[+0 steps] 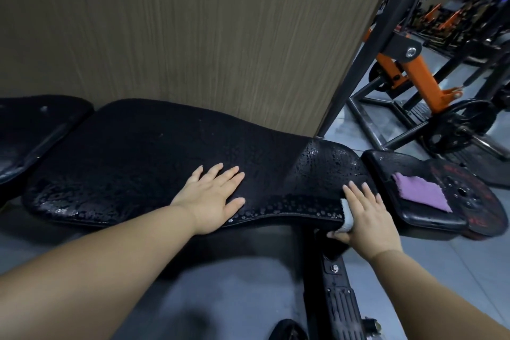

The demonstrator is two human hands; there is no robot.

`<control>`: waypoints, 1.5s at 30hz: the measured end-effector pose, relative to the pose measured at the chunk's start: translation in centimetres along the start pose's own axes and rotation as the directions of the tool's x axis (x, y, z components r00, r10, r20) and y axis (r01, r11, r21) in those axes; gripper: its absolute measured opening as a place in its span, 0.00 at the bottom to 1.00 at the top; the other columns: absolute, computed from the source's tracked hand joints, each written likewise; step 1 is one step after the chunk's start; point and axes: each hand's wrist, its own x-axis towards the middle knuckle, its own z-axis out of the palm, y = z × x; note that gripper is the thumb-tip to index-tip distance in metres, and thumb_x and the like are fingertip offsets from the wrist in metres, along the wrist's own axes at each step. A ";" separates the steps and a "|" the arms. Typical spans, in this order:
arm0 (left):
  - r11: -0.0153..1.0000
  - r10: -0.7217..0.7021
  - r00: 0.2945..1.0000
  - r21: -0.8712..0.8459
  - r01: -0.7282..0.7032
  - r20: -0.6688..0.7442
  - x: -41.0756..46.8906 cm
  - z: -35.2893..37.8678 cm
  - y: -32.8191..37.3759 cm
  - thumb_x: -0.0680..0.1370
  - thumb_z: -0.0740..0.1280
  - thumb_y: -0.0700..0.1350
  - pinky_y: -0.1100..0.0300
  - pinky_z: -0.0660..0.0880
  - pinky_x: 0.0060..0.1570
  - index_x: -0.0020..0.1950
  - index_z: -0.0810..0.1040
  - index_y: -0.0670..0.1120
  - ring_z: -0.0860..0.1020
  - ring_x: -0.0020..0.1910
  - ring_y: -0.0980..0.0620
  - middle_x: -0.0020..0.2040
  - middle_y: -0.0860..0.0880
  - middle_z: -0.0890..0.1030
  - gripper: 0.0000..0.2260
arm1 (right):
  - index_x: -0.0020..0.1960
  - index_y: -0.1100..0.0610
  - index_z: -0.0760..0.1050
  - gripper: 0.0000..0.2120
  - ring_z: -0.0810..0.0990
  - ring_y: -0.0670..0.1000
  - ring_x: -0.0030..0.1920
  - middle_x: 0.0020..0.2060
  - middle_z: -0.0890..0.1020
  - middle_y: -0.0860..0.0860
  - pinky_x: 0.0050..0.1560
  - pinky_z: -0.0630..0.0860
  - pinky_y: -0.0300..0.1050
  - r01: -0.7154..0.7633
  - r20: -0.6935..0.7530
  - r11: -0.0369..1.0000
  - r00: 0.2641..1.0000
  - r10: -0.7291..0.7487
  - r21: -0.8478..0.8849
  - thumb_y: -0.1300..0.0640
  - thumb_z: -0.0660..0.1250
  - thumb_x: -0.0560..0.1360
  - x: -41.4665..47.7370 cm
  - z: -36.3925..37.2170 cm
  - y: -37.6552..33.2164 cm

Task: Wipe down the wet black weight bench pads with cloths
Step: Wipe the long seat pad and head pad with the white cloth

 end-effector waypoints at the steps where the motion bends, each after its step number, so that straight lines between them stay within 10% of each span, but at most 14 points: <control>1: 1.000 0.001 1.000 0.004 -0.001 0.001 0.0 0.0 0.0 0.82 0.43 0.62 0.47 0.38 0.76 0.80 0.41 0.56 0.38 0.78 0.53 0.79 0.59 0.40 0.28 | 0.77 0.56 0.57 0.58 0.54 0.55 0.77 0.76 0.60 0.50 0.75 0.51 0.54 0.006 -0.012 1.000 1.000 -0.006 0.012 0.30 0.74 0.56 0.0 -0.2 -0.6; 12: 1.000 -0.004 1.000 0.017 0.004 -0.016 0.0 -0.4 0.1 0.82 0.44 0.62 0.48 0.40 0.76 0.80 0.42 0.56 0.40 0.78 0.53 0.80 0.58 0.42 0.28 | 0.78 0.56 0.50 0.52 0.50 0.53 0.78 0.78 0.53 0.50 0.74 0.43 0.49 0.450 -0.094 0.891 0.891 -0.444 0.060 0.39 0.74 0.65 2.9 -1.9 -13.4; 18: 1.000 -0.001 1.000 0.016 0.001 -0.008 0.0 -0.3 0.0 0.82 0.43 0.62 0.48 0.39 0.76 0.80 0.42 0.56 0.39 0.78 0.53 0.79 0.58 0.41 0.28 | 0.70 0.58 0.69 0.55 0.73 0.55 0.67 0.68 0.74 0.52 0.66 0.68 0.54 0.424 -0.082 0.906 0.903 -0.422 0.013 0.40 0.82 0.47 2.7 -0.3 -8.8; 31: 1.000 0.008 1.000 -0.003 -0.008 -0.004 0.1 -0.1 -0.2 0.82 0.43 0.62 0.46 0.40 0.76 0.80 0.42 0.55 0.39 0.78 0.52 0.80 0.58 0.41 0.28 | 0.78 0.52 0.49 0.60 0.45 0.52 0.78 0.77 0.50 0.47 0.76 0.45 0.51 0.013 0.093 0.999 0.995 -0.018 0.051 0.33 0.75 0.58 0.5 -0.7 0.6; 45: 1.000 0.006 1.000 0.000 -0.006 -0.023 -0.1 -0.3 -0.1 0.82 0.43 0.62 0.49 0.39 0.76 0.80 0.42 0.56 0.40 0.78 0.53 0.79 0.59 0.41 0.28 | 0.76 0.55 0.59 0.56 0.57 0.55 0.76 0.76 0.60 0.51 0.73 0.52 0.52 0.419 -0.072 0.907 0.907 -0.415 0.041 0.39 0.79 0.56 3.2 -0.7 -9.3</control>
